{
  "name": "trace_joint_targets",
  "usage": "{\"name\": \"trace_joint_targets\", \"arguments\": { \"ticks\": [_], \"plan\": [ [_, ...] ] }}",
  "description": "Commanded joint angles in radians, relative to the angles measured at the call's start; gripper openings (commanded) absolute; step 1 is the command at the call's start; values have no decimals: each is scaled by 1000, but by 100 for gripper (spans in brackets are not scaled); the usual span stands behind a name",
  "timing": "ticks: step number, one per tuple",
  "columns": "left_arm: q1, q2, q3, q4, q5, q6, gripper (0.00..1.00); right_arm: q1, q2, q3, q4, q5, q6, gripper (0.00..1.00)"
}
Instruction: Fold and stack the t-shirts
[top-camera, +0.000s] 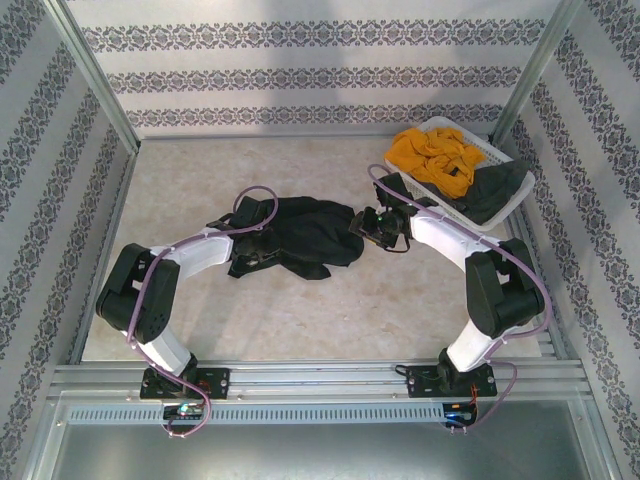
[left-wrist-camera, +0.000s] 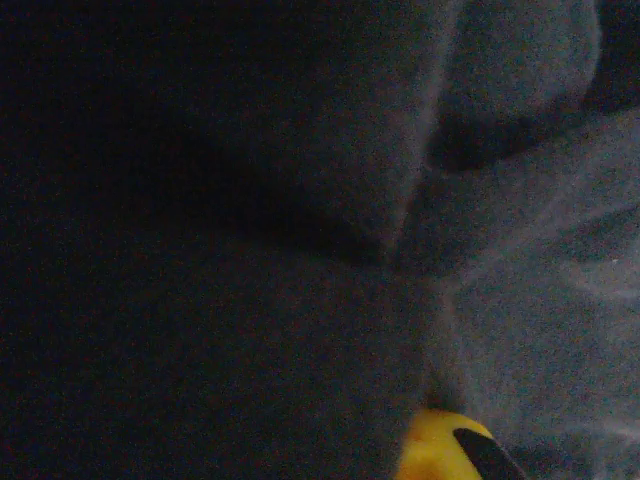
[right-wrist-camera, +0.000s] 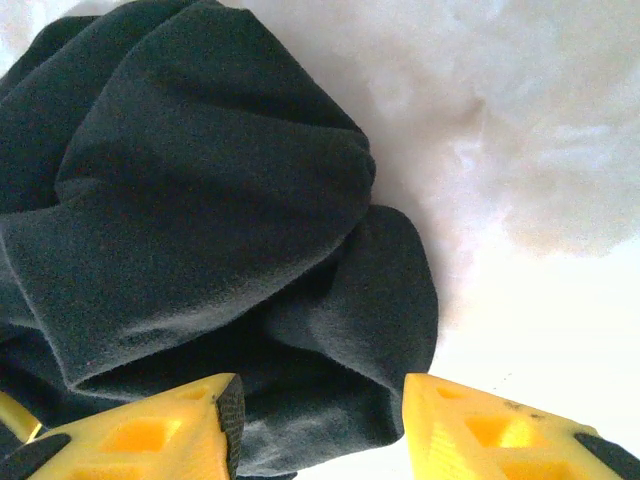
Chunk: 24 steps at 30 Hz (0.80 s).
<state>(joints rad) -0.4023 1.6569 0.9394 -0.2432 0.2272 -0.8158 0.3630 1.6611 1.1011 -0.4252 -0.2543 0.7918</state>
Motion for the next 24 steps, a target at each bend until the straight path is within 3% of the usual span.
{"name": "trace_joint_targets", "arguments": {
  "ticks": [1, 10, 24],
  "plan": [
    [-16, -29, 39, -9, -15, 29, 0, -25, -25, -36, 33, -13, 39, 47],
    [1, -325, 78, -94, -141, -57, 0, -59, 89, -12, 178, -21, 163, 51],
    [102, -524, 130, -80, -118, -175, 0, 40, 148, -39, 276, -67, 263, 58]
  ]
}}
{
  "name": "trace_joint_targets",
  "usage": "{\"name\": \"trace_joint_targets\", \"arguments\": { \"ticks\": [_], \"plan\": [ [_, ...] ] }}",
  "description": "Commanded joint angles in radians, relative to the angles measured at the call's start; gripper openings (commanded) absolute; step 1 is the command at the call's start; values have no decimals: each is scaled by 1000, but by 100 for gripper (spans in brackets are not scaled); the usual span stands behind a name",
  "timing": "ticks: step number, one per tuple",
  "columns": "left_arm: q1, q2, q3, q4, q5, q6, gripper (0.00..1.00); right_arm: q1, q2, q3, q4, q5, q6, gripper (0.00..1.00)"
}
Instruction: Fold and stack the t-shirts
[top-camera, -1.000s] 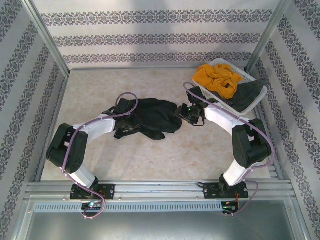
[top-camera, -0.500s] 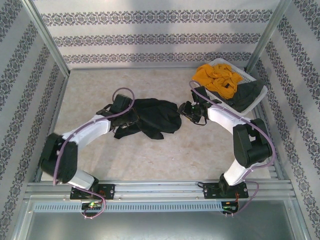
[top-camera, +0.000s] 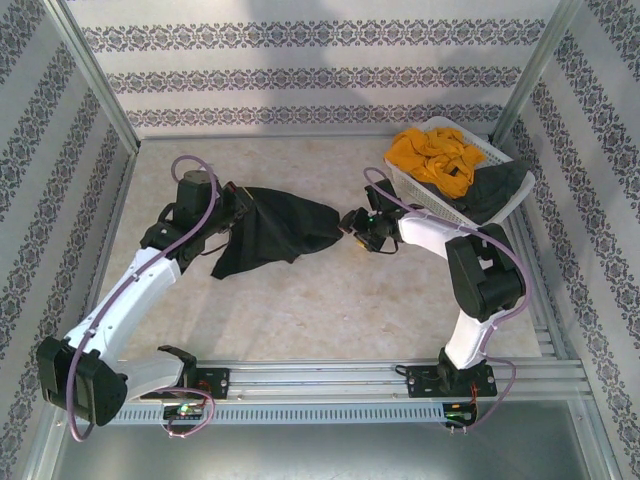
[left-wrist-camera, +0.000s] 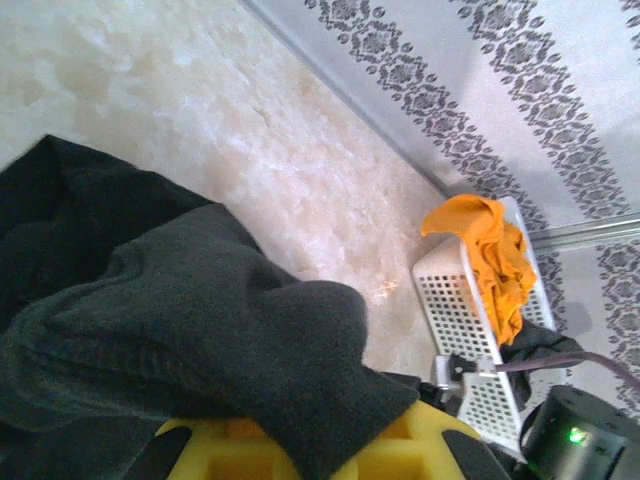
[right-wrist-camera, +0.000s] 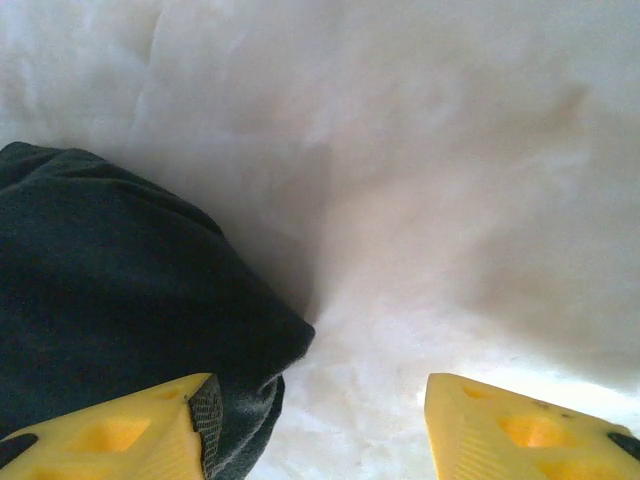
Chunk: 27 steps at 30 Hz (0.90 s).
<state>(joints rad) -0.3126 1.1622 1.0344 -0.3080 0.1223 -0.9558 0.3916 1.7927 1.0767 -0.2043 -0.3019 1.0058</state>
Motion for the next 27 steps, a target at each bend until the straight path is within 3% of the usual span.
{"name": "trace_joint_targets", "arguments": {
  "ticks": [1, 15, 16, 18, 20, 22, 27],
  "plan": [
    [14, -31, 34, -14, -10, -37, 0, 16, 31, -7, 59, -25, 56, 58],
    [24, -5, 56, -6, 35, -36, 0, 142, 231, 163, 212, -95, 292, 50],
    [25, -2, 56, -1, 38, -38, 0, 149, 238, 162, 232, -97, 315, 46],
    [26, 3, 62, 4, 41, -39, 0, 154, 250, 161, 272, -103, 358, 27],
    [30, 8, 78, 1, 41, -32, 0, 145, 223, 154, 252, -62, 367, 0],
    [40, 18, 100, -2, 47, -25, 0, 117, 158, 135, 209, 6, 333, 0],
    [70, 56, 206, 8, 81, 7, 0, 4, -68, 200, 42, 143, 73, 0]
  ]
}}
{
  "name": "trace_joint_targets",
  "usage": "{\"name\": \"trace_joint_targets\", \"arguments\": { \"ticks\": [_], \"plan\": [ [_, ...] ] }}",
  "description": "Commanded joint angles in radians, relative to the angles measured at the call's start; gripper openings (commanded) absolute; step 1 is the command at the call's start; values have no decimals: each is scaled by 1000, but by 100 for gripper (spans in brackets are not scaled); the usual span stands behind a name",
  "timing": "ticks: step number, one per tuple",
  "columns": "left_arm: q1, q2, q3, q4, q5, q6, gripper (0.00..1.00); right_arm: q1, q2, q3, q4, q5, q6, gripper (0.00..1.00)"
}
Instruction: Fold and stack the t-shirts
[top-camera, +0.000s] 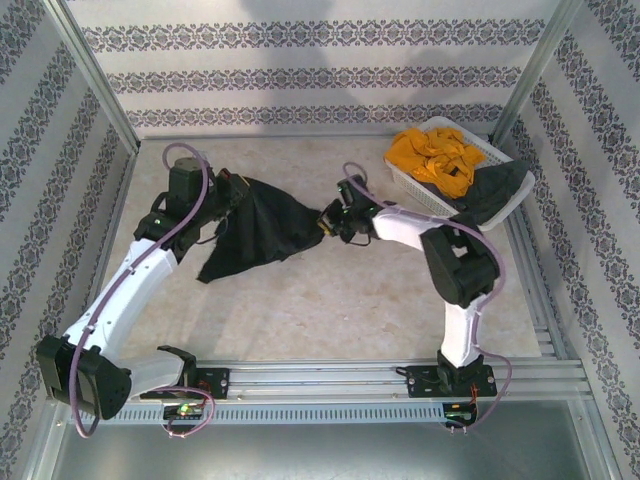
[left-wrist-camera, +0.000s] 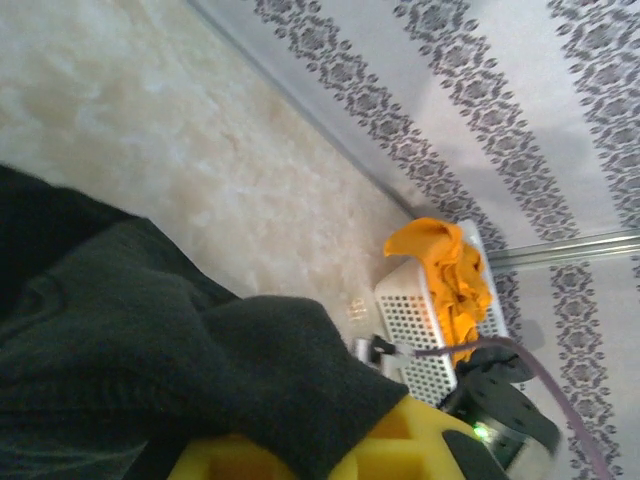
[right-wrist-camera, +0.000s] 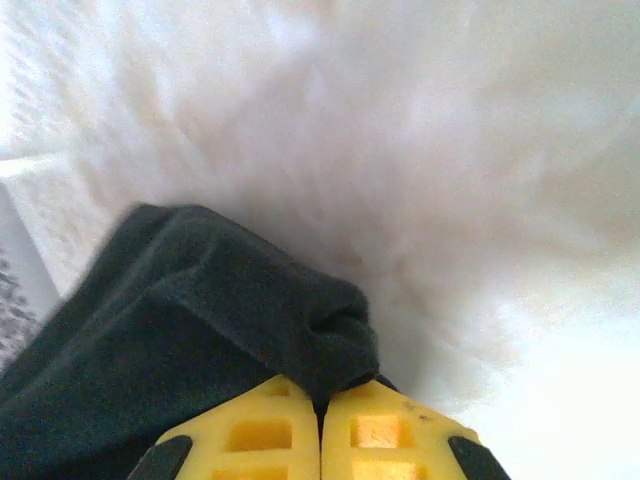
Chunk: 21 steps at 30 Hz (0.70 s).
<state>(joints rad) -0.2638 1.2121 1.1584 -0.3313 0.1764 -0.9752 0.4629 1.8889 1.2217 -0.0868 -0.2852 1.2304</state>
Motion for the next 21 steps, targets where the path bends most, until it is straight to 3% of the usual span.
{"name": "trace_joint_targets", "arguments": {
  "ticks": [1, 7, 12, 18, 21],
  "plan": [
    [27, 13, 107, 43, 37, 32, 0, -88, -204, 87, -105, 139, -210, 0],
    [52, 26, 240, 127, 77, 42, 0, -162, -367, 309, -237, 199, -483, 0],
    [56, -29, 281, 133, 6, 58, 0, -160, -440, 410, -225, 236, -582, 0],
    [73, -86, 186, -15, -104, 81, 0, -79, -354, 402, -291, 177, -534, 0],
    [97, -83, 129, -210, -185, 84, 0, -14, -244, 363, -348, 85, -452, 4]
  ]
}}
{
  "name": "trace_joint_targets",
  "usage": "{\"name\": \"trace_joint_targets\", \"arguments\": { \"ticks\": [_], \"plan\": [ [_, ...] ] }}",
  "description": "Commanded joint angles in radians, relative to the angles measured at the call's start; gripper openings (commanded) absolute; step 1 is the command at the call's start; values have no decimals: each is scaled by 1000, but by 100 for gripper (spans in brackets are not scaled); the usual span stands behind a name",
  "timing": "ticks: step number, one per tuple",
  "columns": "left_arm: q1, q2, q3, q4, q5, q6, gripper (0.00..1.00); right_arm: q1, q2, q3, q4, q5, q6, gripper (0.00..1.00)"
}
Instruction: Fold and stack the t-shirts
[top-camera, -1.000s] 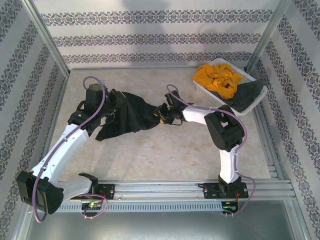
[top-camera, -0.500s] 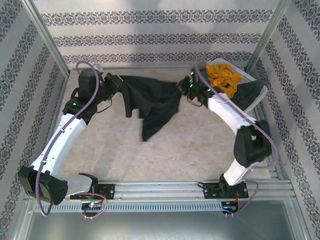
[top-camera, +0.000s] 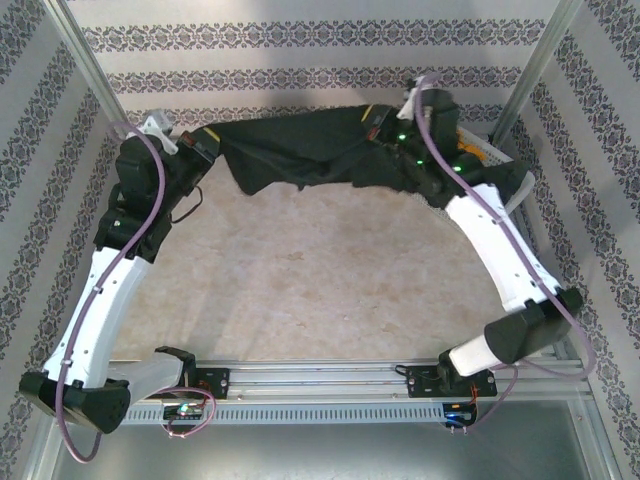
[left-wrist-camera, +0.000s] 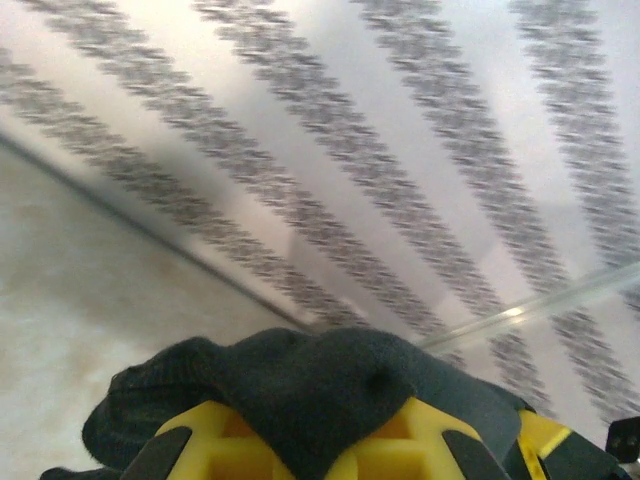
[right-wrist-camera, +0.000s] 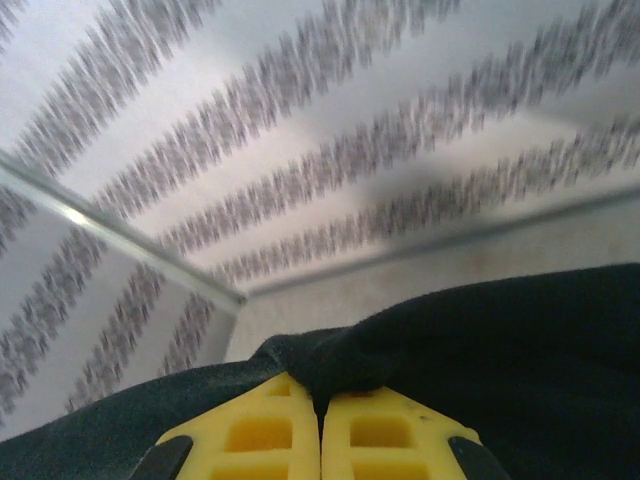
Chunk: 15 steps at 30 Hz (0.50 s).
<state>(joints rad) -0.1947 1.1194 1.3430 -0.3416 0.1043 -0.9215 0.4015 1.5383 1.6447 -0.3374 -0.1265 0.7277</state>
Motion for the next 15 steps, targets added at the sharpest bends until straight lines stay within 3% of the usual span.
{"name": "trace_joint_targets", "arguments": {
  "ticks": [1, 3, 7, 12, 15],
  "plan": [
    [37, 7, -87, -250, -138, 33, 0, 72, 142, -93, -81, -124, 80, 13],
    [64, -11, -157, -293, -155, 27, 0, 105, 207, -123, -76, -210, 117, 35],
    [104, -57, -250, -337, -164, 42, 0, 120, 173, -181, -104, -165, 85, 55],
    [107, -79, -275, -361, -158, 65, 0, 42, 65, -419, -79, -105, 165, 51],
    [109, -80, -278, -356, -149, 68, 0, 12, 34, -581, 3, -94, 232, 36]
  ]
}}
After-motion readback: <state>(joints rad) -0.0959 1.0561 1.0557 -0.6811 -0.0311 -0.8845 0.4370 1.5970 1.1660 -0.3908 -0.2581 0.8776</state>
